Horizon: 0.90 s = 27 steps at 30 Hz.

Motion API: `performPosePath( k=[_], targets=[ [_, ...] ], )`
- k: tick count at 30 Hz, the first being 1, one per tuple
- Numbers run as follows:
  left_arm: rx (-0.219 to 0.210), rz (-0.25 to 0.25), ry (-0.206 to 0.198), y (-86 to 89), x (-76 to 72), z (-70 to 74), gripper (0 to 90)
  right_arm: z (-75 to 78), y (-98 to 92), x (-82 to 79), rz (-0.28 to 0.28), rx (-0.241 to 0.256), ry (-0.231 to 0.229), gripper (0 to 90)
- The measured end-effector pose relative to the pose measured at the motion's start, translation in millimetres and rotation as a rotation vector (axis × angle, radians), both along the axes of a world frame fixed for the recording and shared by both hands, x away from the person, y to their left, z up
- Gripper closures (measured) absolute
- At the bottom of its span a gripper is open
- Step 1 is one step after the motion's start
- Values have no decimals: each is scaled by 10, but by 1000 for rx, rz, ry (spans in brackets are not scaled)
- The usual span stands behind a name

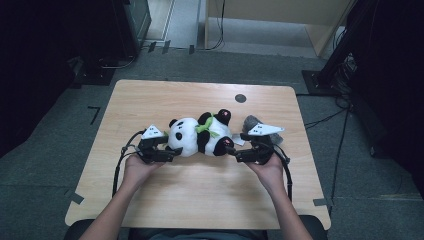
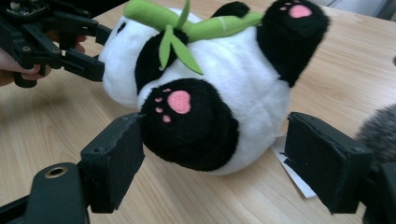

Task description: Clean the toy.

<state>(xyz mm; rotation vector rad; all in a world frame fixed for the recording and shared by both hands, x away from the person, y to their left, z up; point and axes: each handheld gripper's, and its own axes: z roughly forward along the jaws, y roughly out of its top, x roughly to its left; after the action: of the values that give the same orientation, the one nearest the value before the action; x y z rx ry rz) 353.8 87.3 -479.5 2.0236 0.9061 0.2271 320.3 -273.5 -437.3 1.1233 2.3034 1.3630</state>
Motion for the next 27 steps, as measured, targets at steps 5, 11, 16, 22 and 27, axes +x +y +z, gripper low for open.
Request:
performPosePath(
  k=[5,11,16,22,27],
  targets=[
    [-10,5,2,2,7,-3,228,-76,117,42,41,-6,5,192],
    [-29,5,22,5,31,-4,220,-171,203,118,58,-34,-16,184],
    [-30,8,23,-13,57,-18,180,-243,275,197,85,-44,-41,185],
    [-66,11,36,-1,108,-47,174,-318,403,230,117,-90,-72,134],
    [-86,19,49,-9,120,-49,192,-375,449,209,93,-132,-120,186]
  ],
)
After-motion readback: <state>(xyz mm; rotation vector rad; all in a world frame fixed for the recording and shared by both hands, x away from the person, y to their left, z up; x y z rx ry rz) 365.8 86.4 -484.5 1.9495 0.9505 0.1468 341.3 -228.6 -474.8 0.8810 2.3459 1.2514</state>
